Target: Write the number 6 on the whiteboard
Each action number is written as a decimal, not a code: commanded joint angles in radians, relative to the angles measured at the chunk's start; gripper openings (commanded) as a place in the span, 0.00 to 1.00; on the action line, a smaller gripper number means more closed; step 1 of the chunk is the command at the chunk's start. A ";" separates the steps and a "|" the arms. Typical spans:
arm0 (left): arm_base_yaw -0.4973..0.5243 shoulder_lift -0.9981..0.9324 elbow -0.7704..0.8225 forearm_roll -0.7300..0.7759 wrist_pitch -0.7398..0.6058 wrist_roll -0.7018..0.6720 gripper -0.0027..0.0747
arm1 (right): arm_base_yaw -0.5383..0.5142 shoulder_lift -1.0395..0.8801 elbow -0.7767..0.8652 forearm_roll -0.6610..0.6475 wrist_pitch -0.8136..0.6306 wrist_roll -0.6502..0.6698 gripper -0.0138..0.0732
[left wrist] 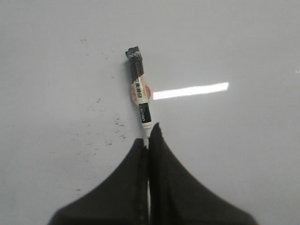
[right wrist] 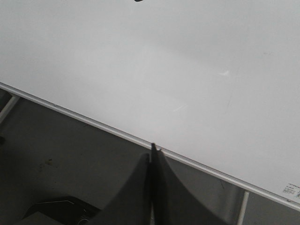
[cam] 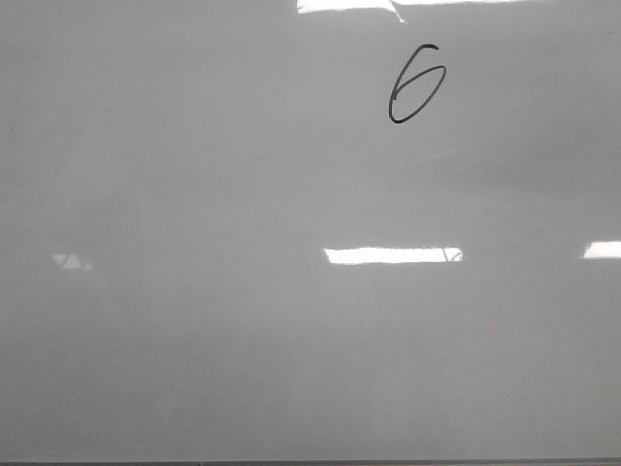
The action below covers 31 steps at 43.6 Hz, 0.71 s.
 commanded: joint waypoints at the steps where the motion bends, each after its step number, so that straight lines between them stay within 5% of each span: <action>1: 0.020 -0.060 0.079 -0.009 -0.202 0.006 0.01 | -0.007 0.003 -0.020 -0.014 -0.068 -0.002 0.08; 31: 0.068 -0.213 0.295 0.061 -0.279 -0.138 0.01 | -0.007 0.003 -0.020 -0.014 -0.066 -0.002 0.08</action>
